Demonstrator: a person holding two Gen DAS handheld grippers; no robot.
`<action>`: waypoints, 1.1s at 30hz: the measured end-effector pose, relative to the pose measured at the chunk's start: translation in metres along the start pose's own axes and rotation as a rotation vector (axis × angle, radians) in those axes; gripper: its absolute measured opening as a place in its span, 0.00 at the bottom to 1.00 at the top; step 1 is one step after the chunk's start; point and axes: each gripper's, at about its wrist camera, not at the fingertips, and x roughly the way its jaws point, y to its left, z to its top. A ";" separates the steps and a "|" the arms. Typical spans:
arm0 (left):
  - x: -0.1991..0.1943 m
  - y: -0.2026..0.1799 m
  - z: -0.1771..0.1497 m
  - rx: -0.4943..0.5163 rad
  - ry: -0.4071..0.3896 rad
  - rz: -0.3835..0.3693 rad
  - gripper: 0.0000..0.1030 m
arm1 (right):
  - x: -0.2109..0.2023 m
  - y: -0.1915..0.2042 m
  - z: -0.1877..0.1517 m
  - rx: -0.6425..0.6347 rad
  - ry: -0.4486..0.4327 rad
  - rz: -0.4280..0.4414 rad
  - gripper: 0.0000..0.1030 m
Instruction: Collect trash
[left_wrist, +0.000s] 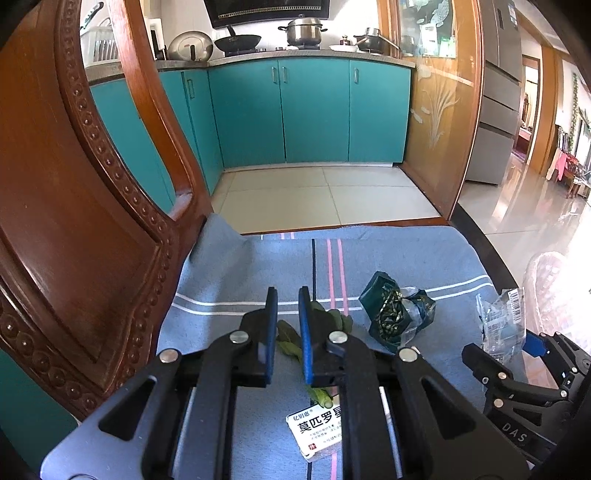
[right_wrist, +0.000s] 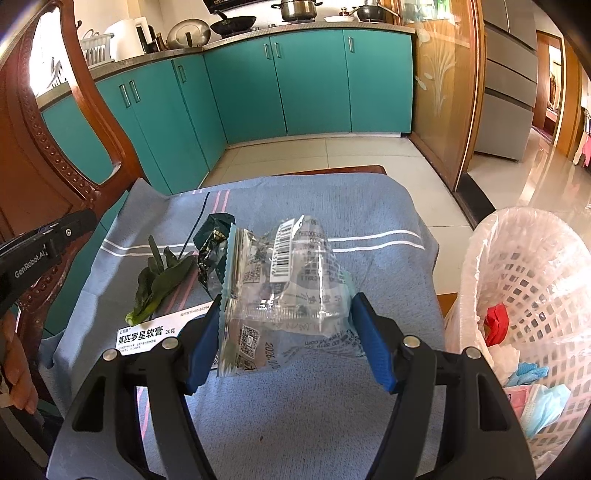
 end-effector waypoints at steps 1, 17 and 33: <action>0.000 0.000 0.000 -0.001 0.001 0.002 0.13 | 0.000 0.000 0.000 0.000 0.000 0.000 0.66; -0.004 0.003 0.001 -0.018 -0.013 0.011 0.13 | -0.003 -0.002 0.001 0.000 -0.004 0.004 0.66; -0.031 -0.045 0.011 0.008 -0.060 -0.118 0.13 | -0.086 -0.054 0.004 0.056 -0.190 0.029 0.66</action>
